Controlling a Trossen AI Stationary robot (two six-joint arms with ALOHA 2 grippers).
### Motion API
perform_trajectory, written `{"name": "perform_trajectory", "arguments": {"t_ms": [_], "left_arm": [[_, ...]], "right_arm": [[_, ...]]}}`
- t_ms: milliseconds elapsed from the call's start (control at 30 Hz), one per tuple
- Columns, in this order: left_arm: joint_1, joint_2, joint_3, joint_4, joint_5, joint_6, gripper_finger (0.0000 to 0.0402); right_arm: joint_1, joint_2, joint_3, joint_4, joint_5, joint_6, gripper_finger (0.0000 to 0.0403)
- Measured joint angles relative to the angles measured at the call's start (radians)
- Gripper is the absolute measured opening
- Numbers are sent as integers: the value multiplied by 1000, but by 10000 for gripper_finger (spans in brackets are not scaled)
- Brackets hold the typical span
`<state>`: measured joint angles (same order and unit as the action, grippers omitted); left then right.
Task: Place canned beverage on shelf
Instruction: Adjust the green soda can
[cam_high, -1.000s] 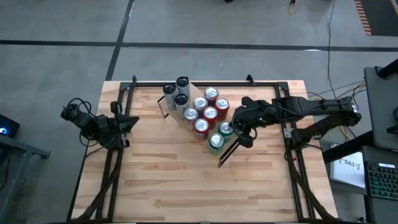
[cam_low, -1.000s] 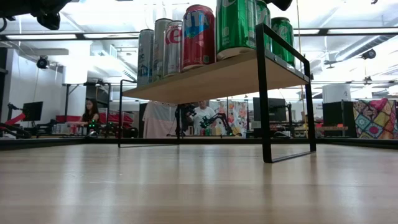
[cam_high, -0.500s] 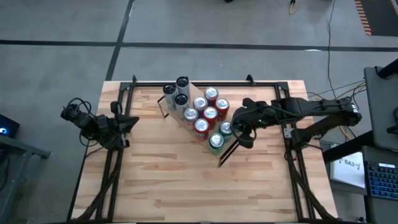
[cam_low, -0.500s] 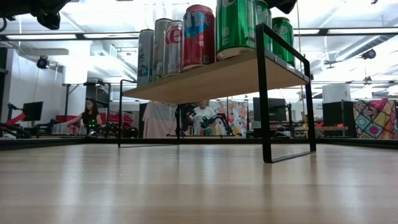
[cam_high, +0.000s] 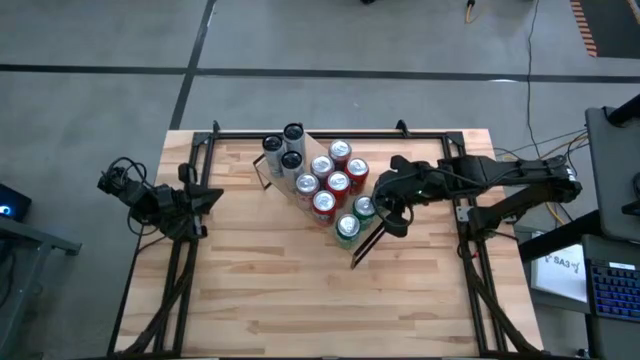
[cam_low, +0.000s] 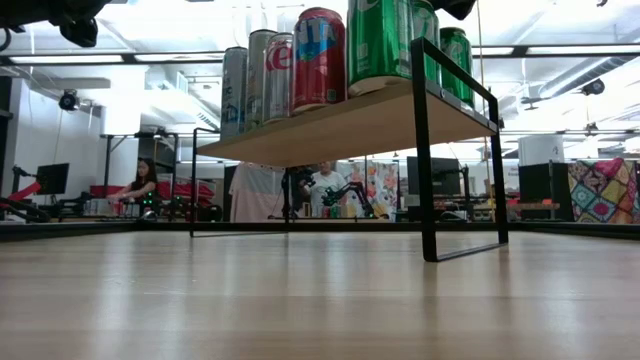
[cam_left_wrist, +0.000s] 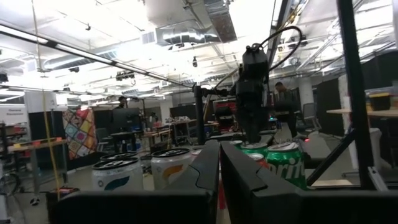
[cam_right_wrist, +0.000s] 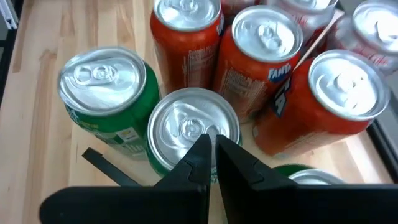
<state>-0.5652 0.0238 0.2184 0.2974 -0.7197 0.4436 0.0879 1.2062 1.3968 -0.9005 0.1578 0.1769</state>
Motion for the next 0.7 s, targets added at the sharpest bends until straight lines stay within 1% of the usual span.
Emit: {"name": "perform_trajectory", "arguments": {"t_ms": [100, 233, 267, 333, 400, 467, 533, 600, 700], "left_arm": [[0, 0, 2, -2, 7, -1, 0], [-1, 7, 76, -59, 4, 14, 0], [-1, 9, 102, -108, 10, 15, 0], [-2, 14, 157, -257, 31, -6, 0], [-2, 16, 203, -394, 33, -60, 0], [-1, 16, 227, -474, 34, -120, 0], [-1, 13, 227, -516, 68, -150, 0], [-1, 6, 212, -524, 107, -156, 0], [-1, -6, 186, -517, 112, -168, 0]], "right_arm": [[0, -10, 15, 5, 2, -25, 12], [0, -34, 17, 47, 2, -77, 12], [0, -40, 14, 58, 1, -93, 12], [0, -58, 1, 67, -2, -119, 12], [0, -83, -20, 70, -7, -126, 12], [0, -114, -55, 91, -8, -126, 12], [9, -153, -105, 146, -25, -133, 12], [17, -195, -167, 216, -57, -149, 12], [27, -265, -269, 334, -72, -166, 12]]}}
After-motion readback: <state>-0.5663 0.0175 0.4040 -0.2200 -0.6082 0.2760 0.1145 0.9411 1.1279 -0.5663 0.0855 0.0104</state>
